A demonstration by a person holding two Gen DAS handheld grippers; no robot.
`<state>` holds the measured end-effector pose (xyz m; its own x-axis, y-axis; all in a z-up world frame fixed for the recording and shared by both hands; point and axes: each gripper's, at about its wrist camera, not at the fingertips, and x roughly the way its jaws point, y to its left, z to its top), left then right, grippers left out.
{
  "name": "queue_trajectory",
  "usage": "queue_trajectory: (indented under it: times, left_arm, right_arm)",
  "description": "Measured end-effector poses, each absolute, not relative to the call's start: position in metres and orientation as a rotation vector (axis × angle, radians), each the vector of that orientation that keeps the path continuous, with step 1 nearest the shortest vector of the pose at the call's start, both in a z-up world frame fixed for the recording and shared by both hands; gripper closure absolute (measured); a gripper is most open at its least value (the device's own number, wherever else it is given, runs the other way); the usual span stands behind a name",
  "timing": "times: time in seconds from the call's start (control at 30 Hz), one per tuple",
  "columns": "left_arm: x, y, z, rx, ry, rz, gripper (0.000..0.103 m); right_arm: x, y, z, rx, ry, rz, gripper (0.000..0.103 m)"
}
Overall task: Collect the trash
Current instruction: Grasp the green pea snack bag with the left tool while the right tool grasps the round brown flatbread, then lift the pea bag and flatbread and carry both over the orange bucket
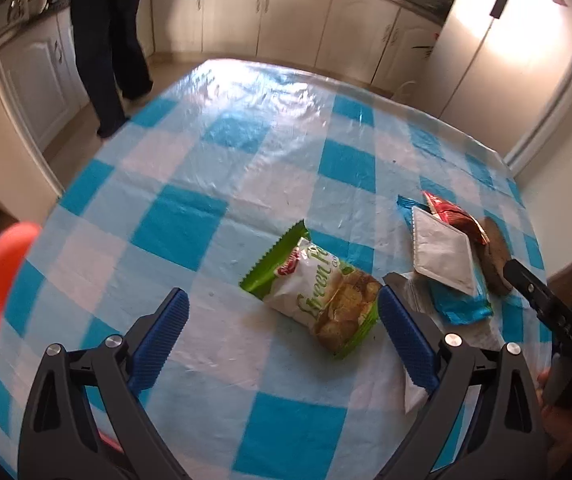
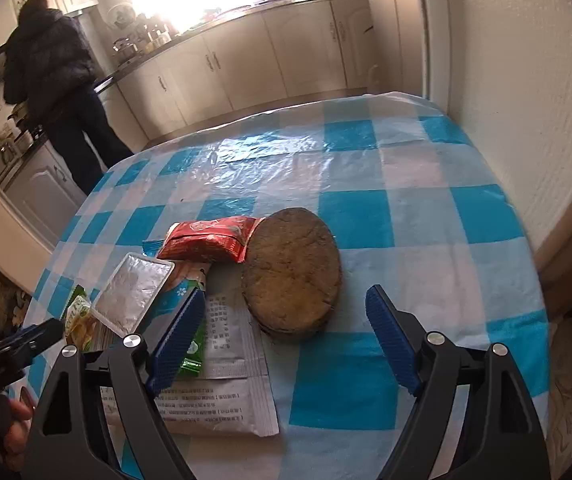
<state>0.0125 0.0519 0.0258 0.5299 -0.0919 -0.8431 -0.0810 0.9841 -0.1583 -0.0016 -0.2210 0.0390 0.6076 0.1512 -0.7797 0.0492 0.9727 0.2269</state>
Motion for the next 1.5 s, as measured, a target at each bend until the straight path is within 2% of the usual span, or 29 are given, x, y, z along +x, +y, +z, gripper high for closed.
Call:
queue_trajectory:
  times: [0.47,0.7,0.73,0.83,0.93,1.0,1.5]
  left_arm:
    - [0.036,0.033,0.006,-0.097,0.982,0.081,0.009]
    - [0.037,0.024,0.008,-0.003,0.952,0.070,0.029]
    - [0.037,0.023,0.008,0.000,0.952,0.063,0.031]
    - [0.036,0.023,0.009,0.013,0.944,0.040,0.037]
    - [0.035,0.023,0.010,0.019,0.937,0.030,0.042]
    - [0.035,0.024,0.011,0.011,0.938,0.018,0.049]
    - [0.020,0.020,0.012,0.012,0.930,-0.050,0.055]
  right_arm:
    - [0.019,-0.217,0.028,0.182,0.949,0.096,0.021]
    - [0.025,-0.209,0.022,0.107,0.959,0.062,0.022]
    - [0.026,-0.208,0.022,0.100,0.960,0.058,0.023]
    - [0.028,-0.206,0.022,0.066,0.961,0.032,0.038]
    - [0.027,-0.206,0.022,0.072,0.959,0.032,0.040]
    - [0.027,-0.208,0.022,0.080,0.958,0.030,0.041]
    - [-0.011,-0.190,0.026,0.126,0.949,0.099,0.041]
